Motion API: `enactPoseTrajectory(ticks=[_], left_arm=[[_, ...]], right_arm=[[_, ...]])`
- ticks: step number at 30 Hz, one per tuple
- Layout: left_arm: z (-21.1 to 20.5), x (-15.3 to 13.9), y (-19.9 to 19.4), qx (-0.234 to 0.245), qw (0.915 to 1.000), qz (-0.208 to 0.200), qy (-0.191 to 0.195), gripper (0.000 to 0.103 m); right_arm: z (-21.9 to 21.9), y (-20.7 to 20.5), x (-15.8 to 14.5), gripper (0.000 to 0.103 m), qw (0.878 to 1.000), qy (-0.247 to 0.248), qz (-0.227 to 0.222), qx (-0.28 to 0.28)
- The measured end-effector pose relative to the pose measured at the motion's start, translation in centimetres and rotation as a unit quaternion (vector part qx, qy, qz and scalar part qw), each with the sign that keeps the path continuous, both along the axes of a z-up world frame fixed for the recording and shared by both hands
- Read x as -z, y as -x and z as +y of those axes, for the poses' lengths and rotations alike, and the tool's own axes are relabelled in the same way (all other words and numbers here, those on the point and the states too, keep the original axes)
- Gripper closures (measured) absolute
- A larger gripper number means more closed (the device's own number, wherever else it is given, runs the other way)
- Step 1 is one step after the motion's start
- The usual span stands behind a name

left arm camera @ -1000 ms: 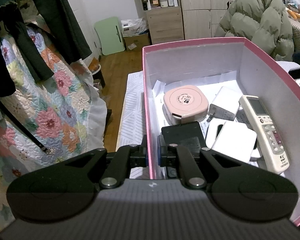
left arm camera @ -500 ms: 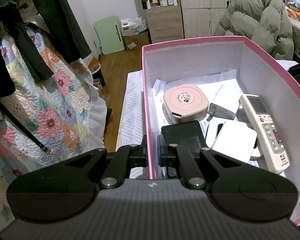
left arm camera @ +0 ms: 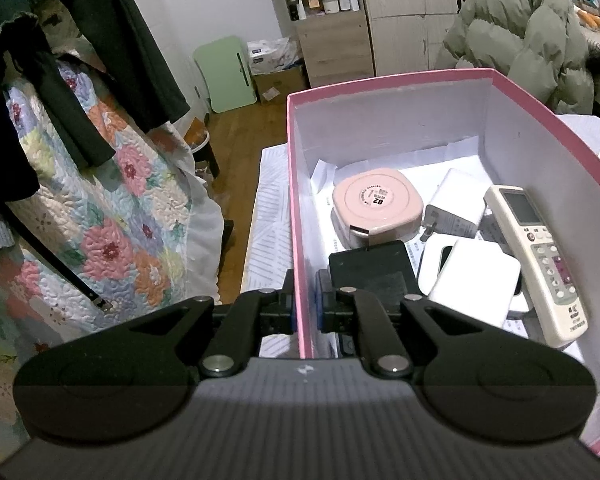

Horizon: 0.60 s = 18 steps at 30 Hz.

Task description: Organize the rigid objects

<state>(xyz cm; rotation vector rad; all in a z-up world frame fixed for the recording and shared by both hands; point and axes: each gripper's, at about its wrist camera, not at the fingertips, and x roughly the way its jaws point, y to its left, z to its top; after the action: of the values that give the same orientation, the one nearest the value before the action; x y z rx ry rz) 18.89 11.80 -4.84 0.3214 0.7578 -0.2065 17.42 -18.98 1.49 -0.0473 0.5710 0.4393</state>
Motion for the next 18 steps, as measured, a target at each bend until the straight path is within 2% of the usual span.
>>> enactPoseTrajectory(ticks=[4, 5, 7, 8, 10, 11, 12, 13, 14, 16, 18], left_arm=[[-0.1, 0.0, 0.0, 0.002, 1.0, 0.0, 0.0, 0.095], [-0.1, 0.0, 0.0, 0.002, 1.0, 0.0, -0.001, 0.095], [-0.1, 0.0, 0.0, 0.002, 1.0, 0.001, -0.002, 0.095], [-0.2, 0.0, 0.0, 0.002, 1.0, 0.001, -0.001, 0.095], [-0.2, 0.1, 0.0, 0.002, 1.0, 0.001, -0.002, 0.095], [-0.2, 0.1, 0.0, 0.002, 1.0, 0.001, -0.002, 0.095], [-0.2, 0.1, 0.0, 0.002, 1.0, 0.001, -0.002, 0.095], [-0.2, 0.1, 0.0, 0.002, 1.0, 0.001, -0.001, 0.095], [-0.2, 0.1, 0.0, 0.002, 1.0, 0.001, -0.002, 0.095], [-0.2, 0.1, -0.1, 0.002, 1.0, 0.001, -0.001, 0.095], [-0.2, 0.1, 0.0, 0.002, 1.0, 0.002, 0.0, 0.095]], right_arm=[[-1.0, -1.0, 4.0, 0.093, 0.997, 0.027, 0.072, -0.003], [-1.2, -1.2, 5.2, 0.089, 0.996, 0.026, 0.087, -0.013], [-1.3, -1.1, 6.8, 0.07, 0.993, 0.023, 0.109, -0.04], [-1.2, -1.3, 7.7, 0.056, 0.991, 0.027, 0.121, -0.045], [-0.6, -1.5, 9.3, 0.053, 0.989, 0.041, 0.132, -0.046], [-0.1, -1.6, 10.3, 0.056, 0.988, 0.052, 0.138, -0.046], [0.5, -1.6, 11.0, 0.076, 0.987, 0.064, 0.14, -0.044], [0.8, -1.4, 11.3, 0.083, 0.988, 0.068, 0.129, -0.041], [0.9, -1.1, 11.1, 0.098, 0.99, 0.071, 0.118, -0.036], [0.6, -0.7, 9.8, 0.098, 0.991, 0.046, 0.12, -0.023], [0.1, 0.4, 7.2, 0.098, 0.996, 0.016, 0.087, -0.012]])
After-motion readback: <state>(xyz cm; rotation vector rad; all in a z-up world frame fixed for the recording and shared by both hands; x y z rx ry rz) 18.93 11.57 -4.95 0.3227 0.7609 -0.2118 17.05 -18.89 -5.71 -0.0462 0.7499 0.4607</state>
